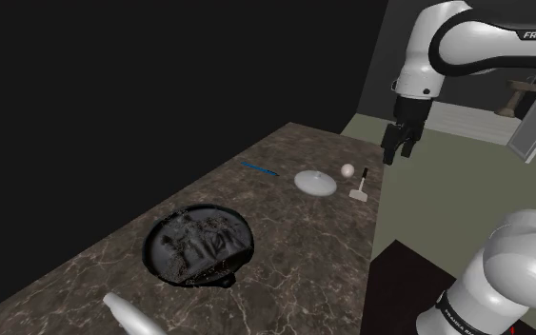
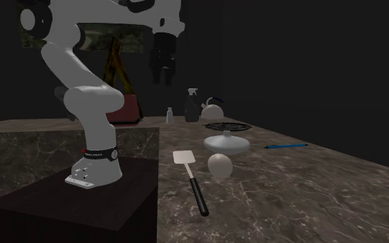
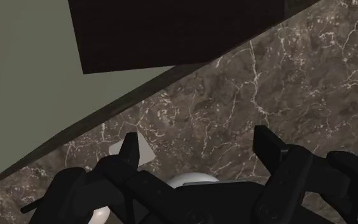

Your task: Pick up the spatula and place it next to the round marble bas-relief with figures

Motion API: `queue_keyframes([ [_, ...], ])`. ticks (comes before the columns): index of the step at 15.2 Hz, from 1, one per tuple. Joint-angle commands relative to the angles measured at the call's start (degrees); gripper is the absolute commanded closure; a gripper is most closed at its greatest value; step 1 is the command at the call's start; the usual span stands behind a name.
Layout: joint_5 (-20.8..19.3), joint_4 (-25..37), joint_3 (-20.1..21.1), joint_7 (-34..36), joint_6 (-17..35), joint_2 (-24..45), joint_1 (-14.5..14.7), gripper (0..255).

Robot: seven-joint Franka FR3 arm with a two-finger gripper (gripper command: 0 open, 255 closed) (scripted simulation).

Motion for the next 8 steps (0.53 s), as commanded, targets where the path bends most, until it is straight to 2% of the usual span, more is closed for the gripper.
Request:
queue_keyframes([
  [1,0.0,0.0,0.0,0.0,0.0,0.0,0.0,0],
  [8,0.3,-2.8,0.6,14.5,15.2,10.1,-6.4,0],
])
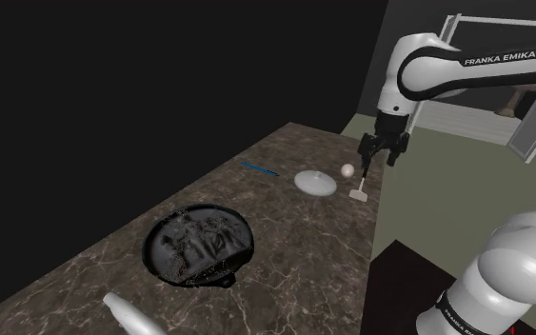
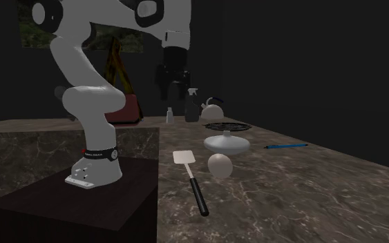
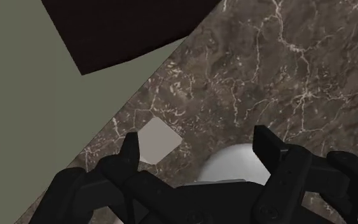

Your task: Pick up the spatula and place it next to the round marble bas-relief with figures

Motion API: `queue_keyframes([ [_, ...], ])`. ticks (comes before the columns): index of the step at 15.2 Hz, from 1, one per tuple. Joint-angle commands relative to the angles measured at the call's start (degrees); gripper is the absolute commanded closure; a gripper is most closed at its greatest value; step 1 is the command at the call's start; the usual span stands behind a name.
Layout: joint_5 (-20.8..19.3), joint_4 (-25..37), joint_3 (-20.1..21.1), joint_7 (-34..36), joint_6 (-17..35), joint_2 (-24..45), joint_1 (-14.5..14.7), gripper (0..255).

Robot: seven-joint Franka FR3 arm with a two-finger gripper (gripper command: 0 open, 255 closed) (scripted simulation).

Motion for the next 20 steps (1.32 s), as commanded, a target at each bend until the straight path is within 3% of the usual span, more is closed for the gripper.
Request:
queue_keyframes([
  [1,0.0,-0.1,0.1,4.3,4.3,3.4,-1.8,0],
  [15,-2.4,1.5,-2.2,32.4,29.6,25.6,-13.9,0],
  [20,-2.5,0.4,-2.4,32.6,33.1,27.9,-14.0,0],
])
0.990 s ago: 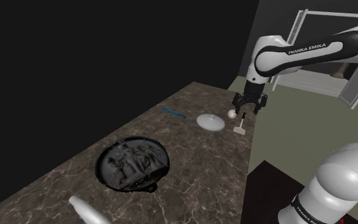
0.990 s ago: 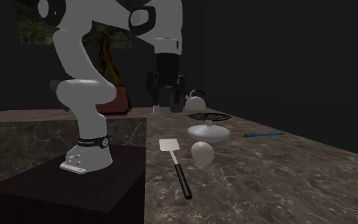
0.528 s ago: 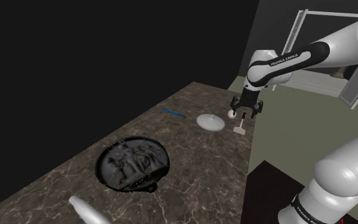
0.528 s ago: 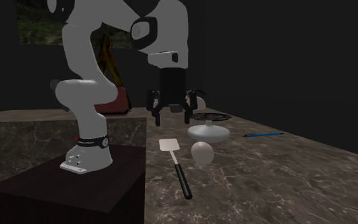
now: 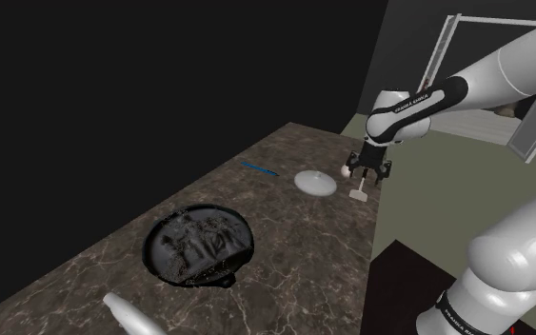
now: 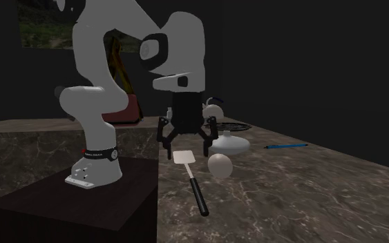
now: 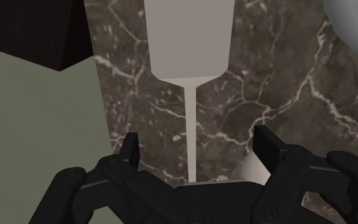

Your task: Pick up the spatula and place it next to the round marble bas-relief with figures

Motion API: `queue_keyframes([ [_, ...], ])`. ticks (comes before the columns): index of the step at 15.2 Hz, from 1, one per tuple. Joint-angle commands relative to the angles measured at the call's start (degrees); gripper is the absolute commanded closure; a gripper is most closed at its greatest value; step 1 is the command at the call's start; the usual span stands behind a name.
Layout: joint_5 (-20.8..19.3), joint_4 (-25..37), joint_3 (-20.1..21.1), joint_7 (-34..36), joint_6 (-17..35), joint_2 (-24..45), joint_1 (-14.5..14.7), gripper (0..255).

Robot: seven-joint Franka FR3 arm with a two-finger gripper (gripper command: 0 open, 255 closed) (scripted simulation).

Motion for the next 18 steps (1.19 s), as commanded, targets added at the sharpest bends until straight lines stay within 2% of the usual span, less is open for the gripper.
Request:
queue_keyframes([
  [1,-0.1,-0.7,-0.1,0.0,1.9,1.2,-0.1,0],
  [3,-0.1,-1.4,-0.2,0.0,4.1,2.7,-0.2,0],
  [11,-0.1,-1.4,-0.2,0.0,4.1,2.7,-0.2,0],
  [12,-0.1,-1.4,-0.2,0.0,4.1,2.7,-0.2,255],
  [18,-0.1,-1.5,-0.1,0.2,4.2,2.7,-0.1,255],
])
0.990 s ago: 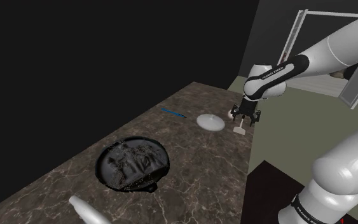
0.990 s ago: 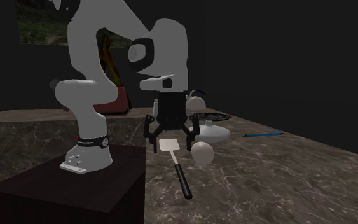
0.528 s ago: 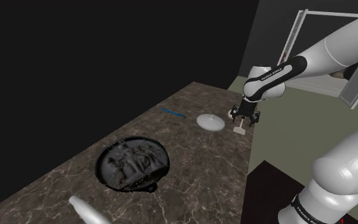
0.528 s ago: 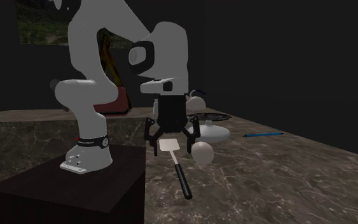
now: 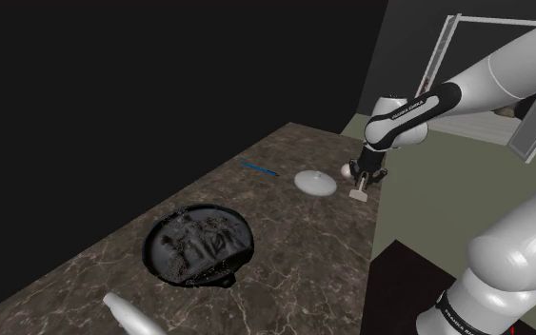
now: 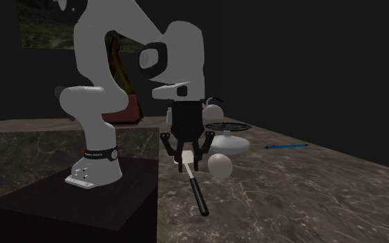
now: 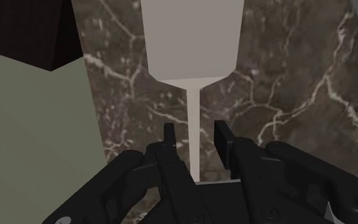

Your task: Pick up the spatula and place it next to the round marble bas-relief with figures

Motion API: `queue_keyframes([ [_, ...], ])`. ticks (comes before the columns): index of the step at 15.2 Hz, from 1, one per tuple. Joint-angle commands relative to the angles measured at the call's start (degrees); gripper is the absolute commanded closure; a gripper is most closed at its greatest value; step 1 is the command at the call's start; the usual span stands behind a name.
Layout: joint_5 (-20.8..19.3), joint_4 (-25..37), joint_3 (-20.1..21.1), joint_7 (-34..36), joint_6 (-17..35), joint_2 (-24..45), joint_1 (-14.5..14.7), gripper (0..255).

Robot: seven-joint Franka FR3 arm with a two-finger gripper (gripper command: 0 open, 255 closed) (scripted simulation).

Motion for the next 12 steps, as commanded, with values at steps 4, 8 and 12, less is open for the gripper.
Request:
queue_keyframes([
  [4,0.1,0.1,0.0,-0.1,-0.8,-0.1,0.1,255],
  [8,0.1,1.3,0.1,-0.2,-4.2,-2.3,0.1,255],
  [12,0.2,2.7,0.2,-0.3,-7.6,-4.3,0.2,255],
])
